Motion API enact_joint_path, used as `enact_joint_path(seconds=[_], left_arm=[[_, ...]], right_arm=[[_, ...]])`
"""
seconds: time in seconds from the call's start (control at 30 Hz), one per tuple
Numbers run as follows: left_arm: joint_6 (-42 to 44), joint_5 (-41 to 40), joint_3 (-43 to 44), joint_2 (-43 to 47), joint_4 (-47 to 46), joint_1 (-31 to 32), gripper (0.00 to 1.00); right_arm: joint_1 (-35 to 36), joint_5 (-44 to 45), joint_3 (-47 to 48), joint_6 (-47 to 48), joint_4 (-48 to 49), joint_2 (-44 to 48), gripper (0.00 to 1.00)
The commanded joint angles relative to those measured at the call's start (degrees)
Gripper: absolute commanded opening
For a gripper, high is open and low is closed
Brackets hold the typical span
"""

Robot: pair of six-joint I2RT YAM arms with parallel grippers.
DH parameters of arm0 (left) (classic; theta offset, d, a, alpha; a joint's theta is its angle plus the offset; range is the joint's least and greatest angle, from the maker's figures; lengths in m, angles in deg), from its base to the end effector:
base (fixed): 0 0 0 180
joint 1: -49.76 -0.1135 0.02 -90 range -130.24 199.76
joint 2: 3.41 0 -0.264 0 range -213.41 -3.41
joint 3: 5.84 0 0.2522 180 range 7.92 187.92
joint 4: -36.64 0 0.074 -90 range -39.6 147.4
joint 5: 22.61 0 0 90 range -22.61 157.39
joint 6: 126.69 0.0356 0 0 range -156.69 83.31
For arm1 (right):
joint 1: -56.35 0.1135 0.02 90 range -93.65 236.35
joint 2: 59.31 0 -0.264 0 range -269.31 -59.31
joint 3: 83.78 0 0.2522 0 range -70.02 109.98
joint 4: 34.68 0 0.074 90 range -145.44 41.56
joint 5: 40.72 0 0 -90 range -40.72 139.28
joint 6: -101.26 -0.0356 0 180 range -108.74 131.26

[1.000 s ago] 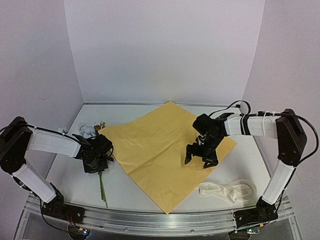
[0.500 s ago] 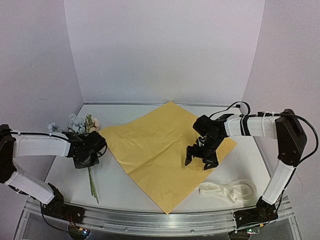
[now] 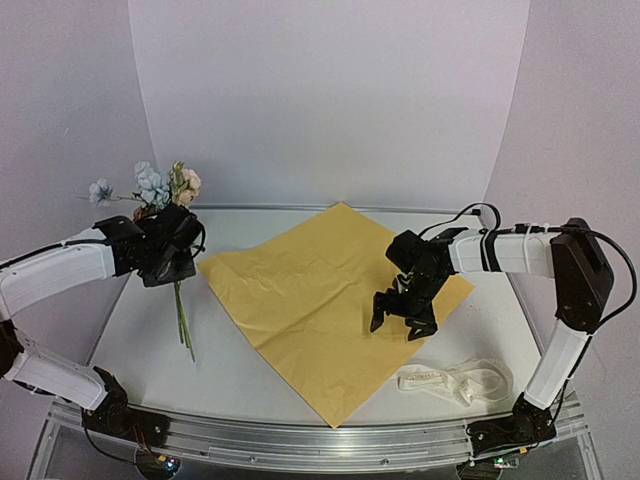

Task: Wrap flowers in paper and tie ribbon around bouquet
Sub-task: Place the fake flower on the flattened wrapping paper.

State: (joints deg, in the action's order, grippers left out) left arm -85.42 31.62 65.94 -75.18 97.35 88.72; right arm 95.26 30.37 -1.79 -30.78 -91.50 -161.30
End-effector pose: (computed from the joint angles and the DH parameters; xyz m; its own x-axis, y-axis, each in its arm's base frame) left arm 0.1997 -0.1347 0.2746 -0.6636 -0.2477 -0.7059 -0.3199 0.9469 -0.0316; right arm 0.2545 0.2203 0.1806 -0.9991 0.0077 0.0420 0.0233 0.9218 0.3870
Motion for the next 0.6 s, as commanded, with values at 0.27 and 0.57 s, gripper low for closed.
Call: enact_joint_path(seconds=[0.27, 0.57], left_arm=[[10.7, 10.4, 29.1, -22.2, -11.1, 6.1, 0.00], [11.9, 17.8, 51.6, -47.3, -15.3, 9.4, 0.00]], right_arm=[[-0.3, 10.0, -0.6, 1.2, -10.5, 10.6, 0.95], [-1.7, 15.9, -6.7, 2.3, -17.1, 21.7, 0.96]])
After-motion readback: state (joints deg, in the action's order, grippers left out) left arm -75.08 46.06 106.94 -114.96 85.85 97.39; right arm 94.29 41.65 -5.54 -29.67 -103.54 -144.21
